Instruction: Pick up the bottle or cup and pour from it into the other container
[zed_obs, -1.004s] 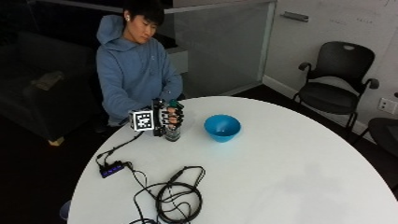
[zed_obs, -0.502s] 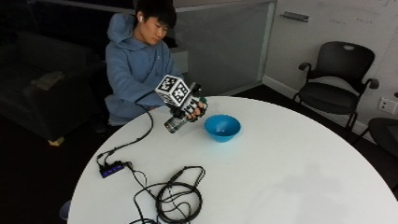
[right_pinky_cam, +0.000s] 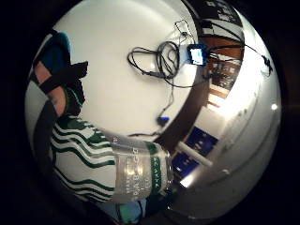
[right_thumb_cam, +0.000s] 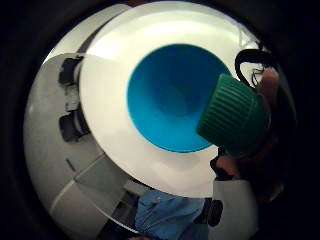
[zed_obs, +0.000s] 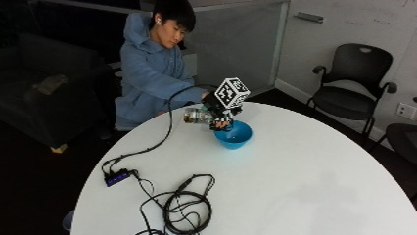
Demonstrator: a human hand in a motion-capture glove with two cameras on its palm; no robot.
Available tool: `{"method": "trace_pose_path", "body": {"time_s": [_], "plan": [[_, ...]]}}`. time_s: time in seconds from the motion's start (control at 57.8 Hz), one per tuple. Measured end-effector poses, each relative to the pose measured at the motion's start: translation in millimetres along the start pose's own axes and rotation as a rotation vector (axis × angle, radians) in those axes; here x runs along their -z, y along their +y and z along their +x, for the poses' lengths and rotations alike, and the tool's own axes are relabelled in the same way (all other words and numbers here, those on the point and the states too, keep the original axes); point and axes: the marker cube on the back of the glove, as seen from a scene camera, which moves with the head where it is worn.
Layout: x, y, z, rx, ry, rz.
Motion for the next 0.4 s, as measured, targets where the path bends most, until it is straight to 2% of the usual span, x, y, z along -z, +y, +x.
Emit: {"method": "trace_pose_path", "body": {"time_s": [0.225,0.398], "plan": [[-4.2,-3.5,-30.8,-0.049,0.191,-0.143],[-3.3,-5.5,-37.4,-0.048,0.199,-0.156]]}}
